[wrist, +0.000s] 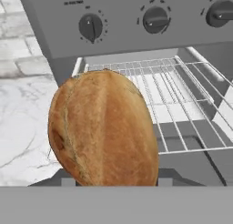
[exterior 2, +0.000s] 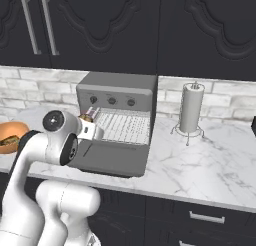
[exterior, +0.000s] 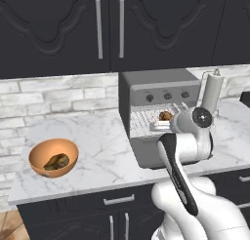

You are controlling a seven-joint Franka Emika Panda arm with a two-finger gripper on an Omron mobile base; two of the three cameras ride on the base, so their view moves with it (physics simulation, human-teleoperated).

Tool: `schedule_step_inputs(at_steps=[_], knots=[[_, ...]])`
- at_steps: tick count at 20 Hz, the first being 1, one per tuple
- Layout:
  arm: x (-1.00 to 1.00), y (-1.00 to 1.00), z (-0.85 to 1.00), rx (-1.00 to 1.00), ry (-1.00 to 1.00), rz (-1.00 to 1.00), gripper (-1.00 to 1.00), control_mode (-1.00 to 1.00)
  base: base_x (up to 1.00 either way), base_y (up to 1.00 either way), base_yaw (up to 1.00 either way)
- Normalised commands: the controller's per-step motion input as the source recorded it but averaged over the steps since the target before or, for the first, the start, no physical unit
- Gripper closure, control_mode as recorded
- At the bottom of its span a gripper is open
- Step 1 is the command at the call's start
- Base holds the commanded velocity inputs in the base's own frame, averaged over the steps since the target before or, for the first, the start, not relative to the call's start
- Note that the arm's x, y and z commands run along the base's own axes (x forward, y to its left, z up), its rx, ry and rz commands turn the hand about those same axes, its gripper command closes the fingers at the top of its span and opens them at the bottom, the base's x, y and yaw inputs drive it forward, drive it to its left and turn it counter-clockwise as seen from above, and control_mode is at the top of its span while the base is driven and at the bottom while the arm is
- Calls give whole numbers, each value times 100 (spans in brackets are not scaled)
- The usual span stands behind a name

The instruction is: Pick up the heated bread from the toaster oven and place it in the bowl. Then move the bread bowl to the dining counter.

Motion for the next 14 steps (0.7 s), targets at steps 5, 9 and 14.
schedule_step_inputs(at_steps=[5, 9, 14], knots=[[-80, 7, 94, 0, 8, 17, 100, -100, 0, 0, 0], [-61, 28, 19, -1, 12, 18, 100, -100, 0, 0, 0], [-6, 89, 0, 0, 2, 7, 100, -100, 0, 0, 0]])
